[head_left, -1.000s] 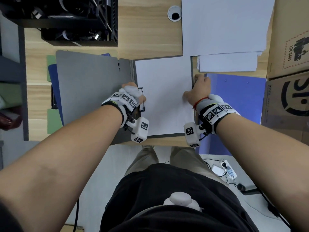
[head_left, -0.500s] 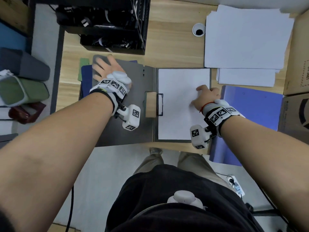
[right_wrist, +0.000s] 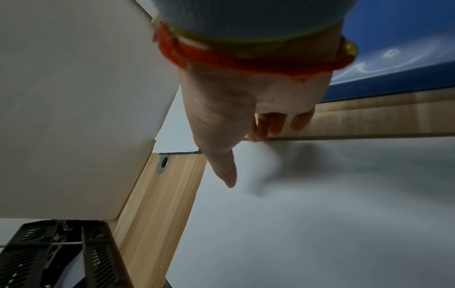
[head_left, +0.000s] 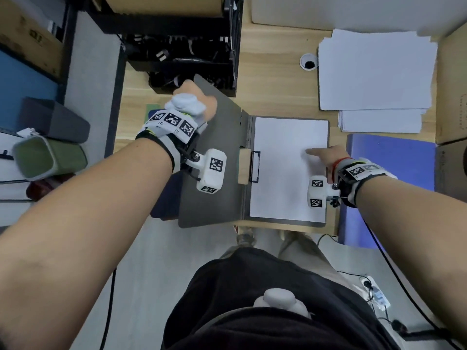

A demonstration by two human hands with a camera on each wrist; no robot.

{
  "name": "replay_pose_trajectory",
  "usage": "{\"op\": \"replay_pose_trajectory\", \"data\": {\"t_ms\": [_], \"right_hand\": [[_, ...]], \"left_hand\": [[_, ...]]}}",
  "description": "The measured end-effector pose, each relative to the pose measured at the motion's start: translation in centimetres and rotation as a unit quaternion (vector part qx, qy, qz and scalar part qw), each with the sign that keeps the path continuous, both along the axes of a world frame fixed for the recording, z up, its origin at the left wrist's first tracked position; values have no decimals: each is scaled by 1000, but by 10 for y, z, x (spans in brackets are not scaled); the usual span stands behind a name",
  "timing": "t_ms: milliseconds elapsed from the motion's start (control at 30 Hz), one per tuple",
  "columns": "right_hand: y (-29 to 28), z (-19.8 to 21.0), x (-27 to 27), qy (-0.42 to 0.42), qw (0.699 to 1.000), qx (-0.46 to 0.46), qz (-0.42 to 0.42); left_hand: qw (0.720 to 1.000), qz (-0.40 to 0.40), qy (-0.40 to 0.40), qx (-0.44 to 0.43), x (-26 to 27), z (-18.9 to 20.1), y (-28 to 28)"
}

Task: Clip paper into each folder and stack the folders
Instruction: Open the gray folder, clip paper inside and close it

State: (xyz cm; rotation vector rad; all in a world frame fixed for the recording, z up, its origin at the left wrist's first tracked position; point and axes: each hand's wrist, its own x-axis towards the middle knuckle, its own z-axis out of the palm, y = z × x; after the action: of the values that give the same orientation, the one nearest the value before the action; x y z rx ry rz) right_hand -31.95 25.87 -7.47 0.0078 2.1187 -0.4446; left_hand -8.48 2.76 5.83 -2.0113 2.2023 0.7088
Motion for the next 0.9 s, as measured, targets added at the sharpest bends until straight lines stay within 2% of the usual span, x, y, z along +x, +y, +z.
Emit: {"op": "replay_pose_trajectory", "data": {"t_ms": [133,267,333,433,500,567,667,767,900], "right_hand": [[4,7,2,12,999,-2,46],[15,26,1,44,993,-42,101],[24,35,1,9,993,-96,63],[35,47,-1,-129,977,-156,-72],[44,49,-7,-184,965,-165,-91],[53,46,-15,-188,964,-166,-92],[61,37,-15,-150,976,-154,-47],[67,25,-11,-103,987,-103,62],[69,18,-8,-68,984,-111,124]], "left_hand": [[997,-51,28,42,-44,22,24],[990,-80,47,106,-77,26,64],[984,-83,71,140,-90,15,82],[977,-76,79,184,-91,-11,99],[971,-84,40,219,-82,-32,105],[963,-84,7,257,-72,-48,111],[950,-79,-14,302,-59,-68,120],[944,-47,1,327,-59,-78,129],[944,8,38,327,-65,-80,131]]}}
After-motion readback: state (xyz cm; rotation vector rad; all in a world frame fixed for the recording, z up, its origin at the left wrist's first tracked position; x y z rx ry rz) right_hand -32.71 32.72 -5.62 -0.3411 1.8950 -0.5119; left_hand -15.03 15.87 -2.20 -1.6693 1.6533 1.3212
